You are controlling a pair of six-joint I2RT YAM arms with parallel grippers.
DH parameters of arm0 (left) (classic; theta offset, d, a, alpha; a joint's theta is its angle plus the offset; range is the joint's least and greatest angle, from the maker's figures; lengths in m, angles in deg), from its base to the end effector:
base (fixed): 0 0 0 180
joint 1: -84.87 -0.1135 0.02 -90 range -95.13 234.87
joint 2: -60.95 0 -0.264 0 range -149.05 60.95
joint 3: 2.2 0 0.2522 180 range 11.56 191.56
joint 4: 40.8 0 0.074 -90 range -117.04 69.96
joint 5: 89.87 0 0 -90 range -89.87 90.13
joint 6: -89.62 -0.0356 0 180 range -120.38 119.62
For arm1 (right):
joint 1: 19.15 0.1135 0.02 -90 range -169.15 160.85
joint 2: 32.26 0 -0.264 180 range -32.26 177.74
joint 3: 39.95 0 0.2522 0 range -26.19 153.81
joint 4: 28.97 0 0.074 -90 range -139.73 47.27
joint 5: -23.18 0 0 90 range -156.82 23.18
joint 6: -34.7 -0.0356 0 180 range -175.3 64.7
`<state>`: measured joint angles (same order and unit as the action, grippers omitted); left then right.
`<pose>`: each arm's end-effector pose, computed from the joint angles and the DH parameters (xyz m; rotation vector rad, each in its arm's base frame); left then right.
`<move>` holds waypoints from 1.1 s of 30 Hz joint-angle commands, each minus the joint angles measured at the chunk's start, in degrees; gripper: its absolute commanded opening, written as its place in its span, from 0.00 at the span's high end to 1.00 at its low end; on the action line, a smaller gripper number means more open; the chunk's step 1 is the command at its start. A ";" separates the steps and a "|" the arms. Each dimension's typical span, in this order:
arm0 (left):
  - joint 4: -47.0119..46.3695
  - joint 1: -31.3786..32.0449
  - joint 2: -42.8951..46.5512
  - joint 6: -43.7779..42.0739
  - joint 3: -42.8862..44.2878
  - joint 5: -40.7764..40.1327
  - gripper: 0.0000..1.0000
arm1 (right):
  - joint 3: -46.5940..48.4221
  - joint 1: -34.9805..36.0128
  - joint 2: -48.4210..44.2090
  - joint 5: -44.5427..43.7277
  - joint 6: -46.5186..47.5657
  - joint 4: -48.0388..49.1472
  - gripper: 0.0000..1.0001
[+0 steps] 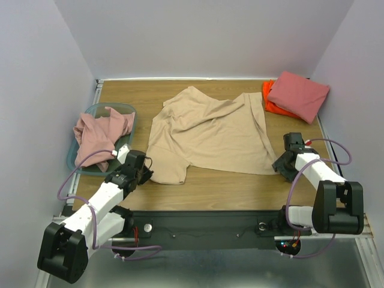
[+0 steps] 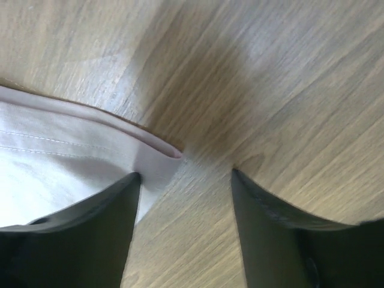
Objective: Fold and stack the t-shirts
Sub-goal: Flatten the tshirt out
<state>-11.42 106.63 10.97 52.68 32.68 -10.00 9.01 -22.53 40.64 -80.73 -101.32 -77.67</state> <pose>0.1616 -0.0578 0.1736 -0.7251 2.2612 -0.4377 0.2044 -0.0206 0.1599 1.2036 2.4934 -0.1609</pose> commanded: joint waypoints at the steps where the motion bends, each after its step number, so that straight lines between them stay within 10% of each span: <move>1: -0.59 0.21 0.58 -0.06 -0.56 -2.17 1.00 | -2.33 -0.05 4.35 4.50 -0.91 8.12 0.43; 6: -0.24 0.21 0.76 -0.06 -0.65 -2.26 1.00 | -3.12 -0.05 8.39 4.77 -0.65 12.26 0.61; 11: -0.15 0.21 1.81 0.12 -0.47 -1.82 1.00 | -3.56 -0.14 7.79 5.73 1.80 15.85 0.99; 24: 4.77 0.21 11.47 -5.33 20.25 -0.50 1.00 | 12.32 -0.14 -19.28 1.61 13.14 15.78 1.00; 33: 9.34 0.21 10.52 -12.45 50.04 -2.61 1.00 | 36.75 -0.14 -27.82 -4.27 14.72 10.51 1.00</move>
<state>-3.51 106.65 21.59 44.68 74.21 -10.35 36.07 -22.46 13.91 -79.40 -89.04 -66.68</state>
